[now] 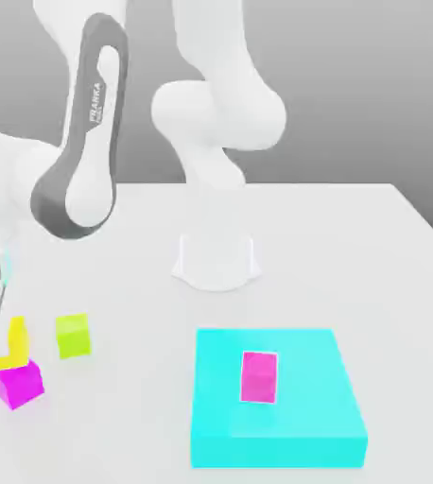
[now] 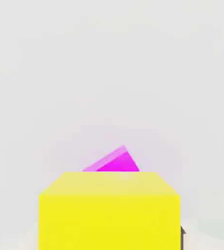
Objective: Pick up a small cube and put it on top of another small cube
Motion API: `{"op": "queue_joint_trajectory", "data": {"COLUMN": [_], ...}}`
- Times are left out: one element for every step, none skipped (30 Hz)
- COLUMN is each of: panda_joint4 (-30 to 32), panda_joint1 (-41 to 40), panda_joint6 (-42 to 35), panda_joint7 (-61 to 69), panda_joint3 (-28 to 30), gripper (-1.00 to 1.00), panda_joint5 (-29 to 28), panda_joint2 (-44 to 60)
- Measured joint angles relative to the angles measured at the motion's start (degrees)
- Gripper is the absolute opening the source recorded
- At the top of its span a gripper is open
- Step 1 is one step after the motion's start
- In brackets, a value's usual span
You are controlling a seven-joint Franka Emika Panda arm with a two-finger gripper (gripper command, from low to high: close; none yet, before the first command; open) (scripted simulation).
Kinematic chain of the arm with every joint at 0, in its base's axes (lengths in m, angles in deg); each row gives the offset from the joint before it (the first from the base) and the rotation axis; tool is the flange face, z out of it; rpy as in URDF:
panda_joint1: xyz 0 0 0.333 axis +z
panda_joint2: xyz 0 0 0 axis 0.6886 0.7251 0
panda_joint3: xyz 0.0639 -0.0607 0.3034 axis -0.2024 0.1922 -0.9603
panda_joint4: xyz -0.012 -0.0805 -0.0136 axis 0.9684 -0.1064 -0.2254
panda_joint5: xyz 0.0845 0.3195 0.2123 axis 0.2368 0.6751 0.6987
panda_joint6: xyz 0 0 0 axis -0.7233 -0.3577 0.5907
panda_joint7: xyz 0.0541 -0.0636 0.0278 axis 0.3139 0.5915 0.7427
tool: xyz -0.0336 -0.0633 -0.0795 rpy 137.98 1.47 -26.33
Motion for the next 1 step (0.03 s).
{"op": "queue_joint_trajectory", "data": {"panda_joint4": [0.0], "panda_joint1": [0.0], "panda_joint6": [0.0], "panda_joint7": [0.0], "panda_joint3": [0.0], "gripper": [1.0], "panda_joint5": [0.0], "panda_joint2": [0.0]}}
